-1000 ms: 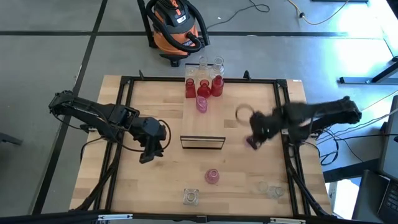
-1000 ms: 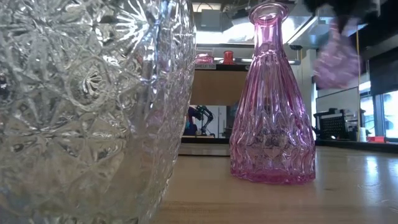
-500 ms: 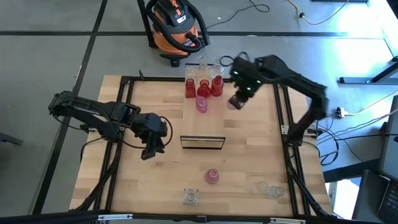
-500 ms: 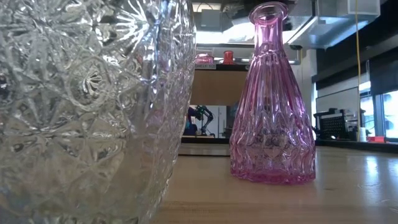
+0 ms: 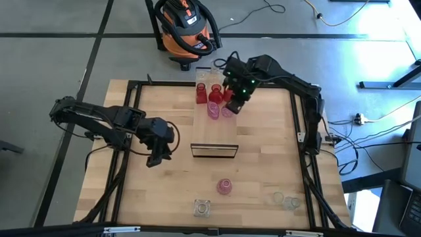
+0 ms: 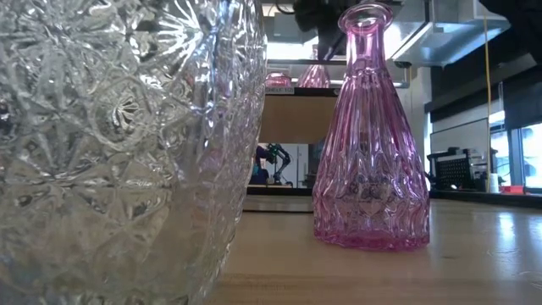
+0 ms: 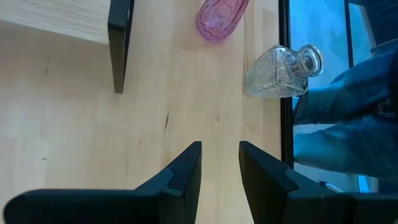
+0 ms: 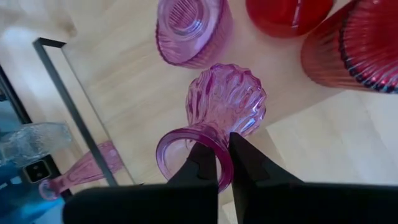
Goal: Sort vases onto shelf
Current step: Put the purple vase on the shelf aligned with the other purple vase
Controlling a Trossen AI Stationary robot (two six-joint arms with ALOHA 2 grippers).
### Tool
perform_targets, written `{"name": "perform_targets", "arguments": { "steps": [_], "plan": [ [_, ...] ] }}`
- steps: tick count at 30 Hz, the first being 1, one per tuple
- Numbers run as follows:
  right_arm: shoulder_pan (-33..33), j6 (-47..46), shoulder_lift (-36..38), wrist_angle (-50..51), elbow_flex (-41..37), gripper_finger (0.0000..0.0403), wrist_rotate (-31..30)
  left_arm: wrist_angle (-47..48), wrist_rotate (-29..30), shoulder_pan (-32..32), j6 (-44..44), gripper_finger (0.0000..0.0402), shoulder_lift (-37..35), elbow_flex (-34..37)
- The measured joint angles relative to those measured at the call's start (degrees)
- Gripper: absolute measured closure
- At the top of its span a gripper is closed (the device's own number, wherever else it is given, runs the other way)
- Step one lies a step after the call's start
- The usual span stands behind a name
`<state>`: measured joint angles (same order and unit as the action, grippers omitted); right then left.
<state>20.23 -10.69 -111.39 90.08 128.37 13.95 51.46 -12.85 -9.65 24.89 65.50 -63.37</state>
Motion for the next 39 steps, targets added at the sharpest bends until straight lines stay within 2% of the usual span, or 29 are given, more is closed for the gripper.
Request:
{"name": "perform_targets", "arguments": {
  "steps": [9,21,39],
  "plan": [
    [0.0,0.71,-0.4,-0.13,-0.59,0.04,-0.87,0.4,0.12,0.0,-1.49,0.0301,-0.03,0.0],
    [0.03,0.99,-0.25,-0.17,-3.5,0.0359,-0.23,0.4,-0.2,0.0,-1.18,0.0301,-0.03,0.0],
    [0.04,0.97,-0.29,-0.07,-3.56,0.0357,-1.36,0.37,-0.28,0.0,-1.49,0.0301,-0.03,0.0]
  ]
}}
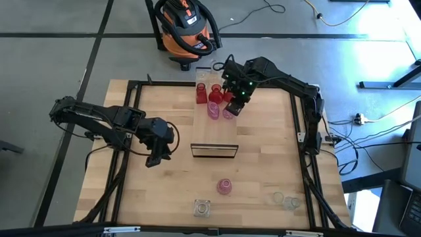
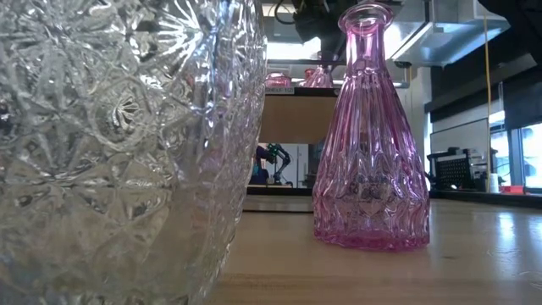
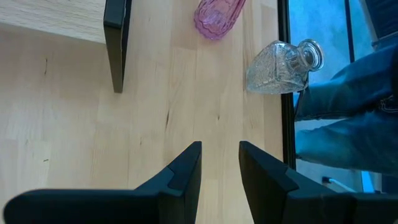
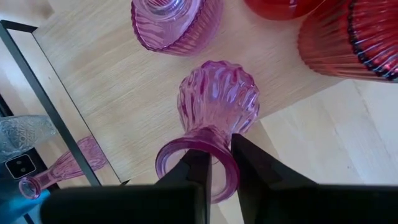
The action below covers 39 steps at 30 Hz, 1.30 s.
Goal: Sort vases onto shelf
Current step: Put the purple vase on the shelf aligned with the other purple vase, then put the transparent vase on the shelf
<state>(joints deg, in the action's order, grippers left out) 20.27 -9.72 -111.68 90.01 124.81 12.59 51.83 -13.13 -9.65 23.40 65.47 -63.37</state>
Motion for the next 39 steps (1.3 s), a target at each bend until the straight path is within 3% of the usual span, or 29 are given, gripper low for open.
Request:
{"name": "perform_targets", "arguments": {
  "steps": [7,19,29,35,39],
  "plan": [
    [0.0,-0.53,-0.01,-0.08,0.0,0.0348,-1.02,0.0,-0.02,0.0,-0.04,0.0301,0.0,0.0],
    [0.0,-1.59,0.52,-0.47,4.53,0.0275,-2.44,-0.07,0.0,0.0,-1.05,0.0301,0.0,0.0],
    [-0.1,-3.49,1.4,0.01,6.58,0.0271,-0.2,-0.09,0.0,-0.02,-1.07,0.0301,0.0,0.0],
    [-3.71,-8.25,10.62,-0.05,3.51,0.0273,0.56,-0.11,-1.01,0.0,-1.47,0.0301,0.0,0.0],
    [-10.56,-20.16,21.83,-0.08,-5.38,0.0274,-2.57,-0.1,-1.47,-0.04,-3.42,0.0301,0.0,0.0]
  ]
}}
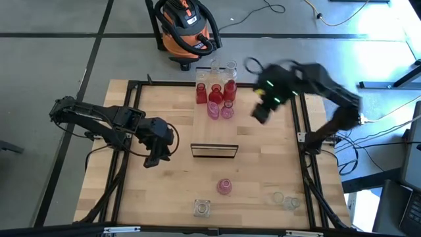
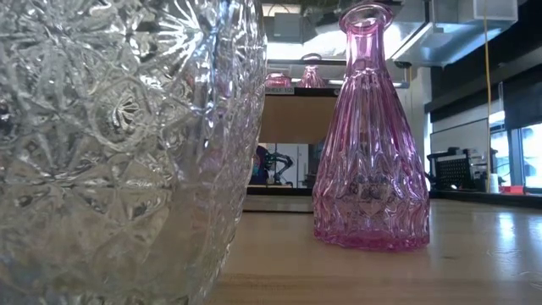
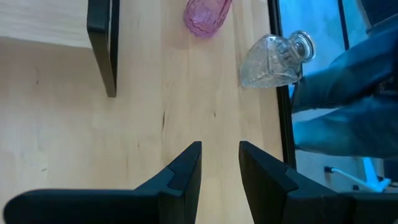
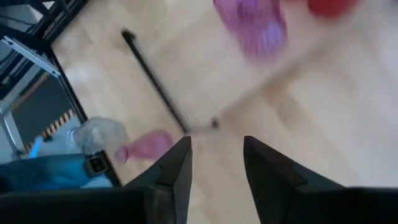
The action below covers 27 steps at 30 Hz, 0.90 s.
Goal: Sort vases onto shelf
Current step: Put the transparent vase on the shelf
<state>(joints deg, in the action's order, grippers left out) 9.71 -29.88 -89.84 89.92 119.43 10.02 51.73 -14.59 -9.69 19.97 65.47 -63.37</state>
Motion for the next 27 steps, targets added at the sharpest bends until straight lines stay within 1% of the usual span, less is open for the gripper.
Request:
{"name": "perform_targets", "arguments": {
  "steps": [2,4,6,8,10,13,17,21,27],
  "plan": [
    [-5.63,-9.23,6.1,-0.06,-6.57,0.0274,-3.4,0.01,0.12,0.04,-1.26,0.0301,0.0,0.0],
    [-12.64,-20.77,11.95,0.14,-14.03,0.0274,-6.52,0.0,0.19,0.47,-2.44,0.0301,0.0,0.0],
    [-20.59,-33.27,16.99,-1.24,-21.58,0.0274,-7.82,0.02,-0.56,1.52,-3.04,0.0301,0.0,0.0],
    [-28.57,-44.1,20.86,-6.4,-28.52,0.0274,-8.16,0.0,-1.46,3.05,-4.94,0.0301,0.0,0.0],
    [-35.94,-51.96,23.24,-13.99,-34.58,0.0274,-10.57,0.02,-2.22,4.58,-7.07,0.0301,0.0,0.0],
    [-44.47,-59.83,23.53,-21.31,-41.3,0.0274,-12.82,0.0,-3.39,7.08,-9.33,0.0301,0.0,0.0],
    [-51.17,-69.54,19.94,-24.04,-46.71,0.0275,-10.98,0.02,-5.27,10.34,-10.05,0.0301,0.0,0.0],
    [-56.21,-75.57,16.96,-24.47,-47.04,0.0275,-10.38,0.02,-8.33,11.96,-10.04,0.0301,0.0,0.0],
    [-60.74,-80.83,13.89,-24.99,-47.03,0.0275,-10.14,0.04,-8.99,12.04,-10.07,0.0301,0.02,0.0]
  ]
}}
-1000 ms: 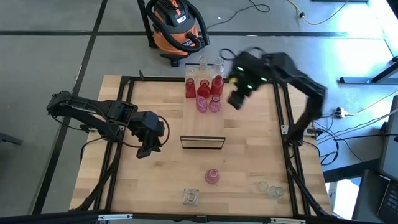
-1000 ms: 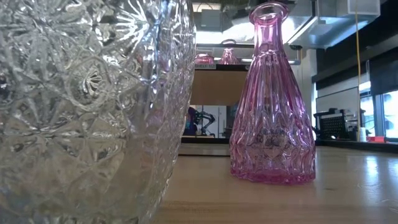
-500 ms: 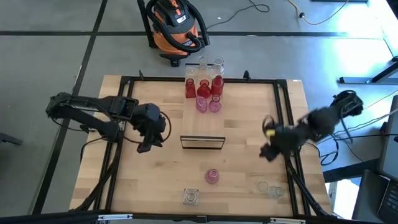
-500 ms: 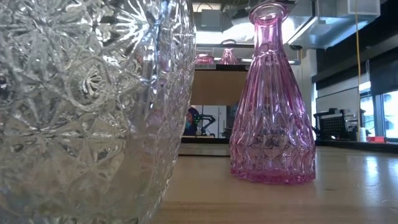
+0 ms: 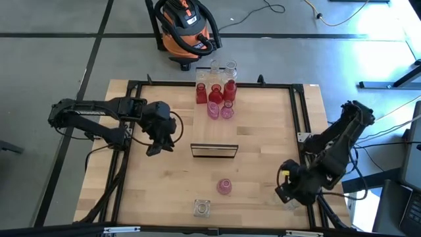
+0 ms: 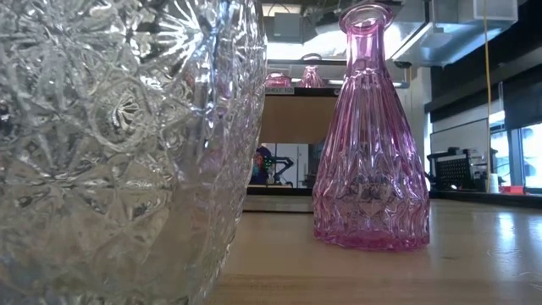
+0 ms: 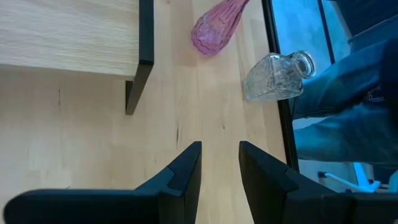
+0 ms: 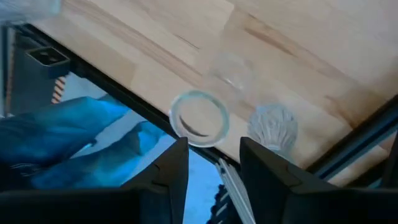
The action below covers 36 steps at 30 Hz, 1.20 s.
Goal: Sort vases onto shelf
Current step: Put the transparent vase on the shelf
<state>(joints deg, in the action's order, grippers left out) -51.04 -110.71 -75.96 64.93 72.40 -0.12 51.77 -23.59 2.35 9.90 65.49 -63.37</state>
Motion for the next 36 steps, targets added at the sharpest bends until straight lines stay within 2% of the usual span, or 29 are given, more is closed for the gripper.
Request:
{"name": "perform_targets", "arguments": {
  "steps": [9,16,19,22,23,25,29,36],
  "plan": [
    [-0.67,-0.24,-6.3,-0.87,0.02,0.0275,-0.82,0.0,0.06,0.0,0.2,0.0301,0.0,0.0],
    [-0.71,-0.07,-9.69,-1.27,0.02,0.0277,1.24,0.0,0.08,0.0,0.17,0.0301,0.0,0.0],
    [-0.41,0.28,-10.4,-1.21,0.02,0.0299,0.88,0.0,0.1,0.0,0.06,0.0301,0.0,0.0],
    [0.82,2.91,-10.52,-1.18,0.02,0.0353,0.76,0.0,0.1,0.0,0.01,0.0301,0.0,0.0],
    [1.58,4.5,-10.52,-1.2,0.02,0.0376,0.76,0.0,0.12,0.0,0.01,0.0301,0.0,0.0],
    [3.5,8.77,-10.52,-1.21,0.02,0.0393,1.31,0.0,0.12,0.0,-0.01,0.0301,0.0,0.0],
    [9.54,19.35,-9.83,0.11,0.02,0.0394,5.56,0.0,0.12,0.0,0.01,0.0301,0.0,0.0],
    [20.67,31.37,-4.23,2.17,0.02,0.0401,5.92,0.02,0.06,-0.05,0.02,0.0301,0.0,0.0]
  ]
}}
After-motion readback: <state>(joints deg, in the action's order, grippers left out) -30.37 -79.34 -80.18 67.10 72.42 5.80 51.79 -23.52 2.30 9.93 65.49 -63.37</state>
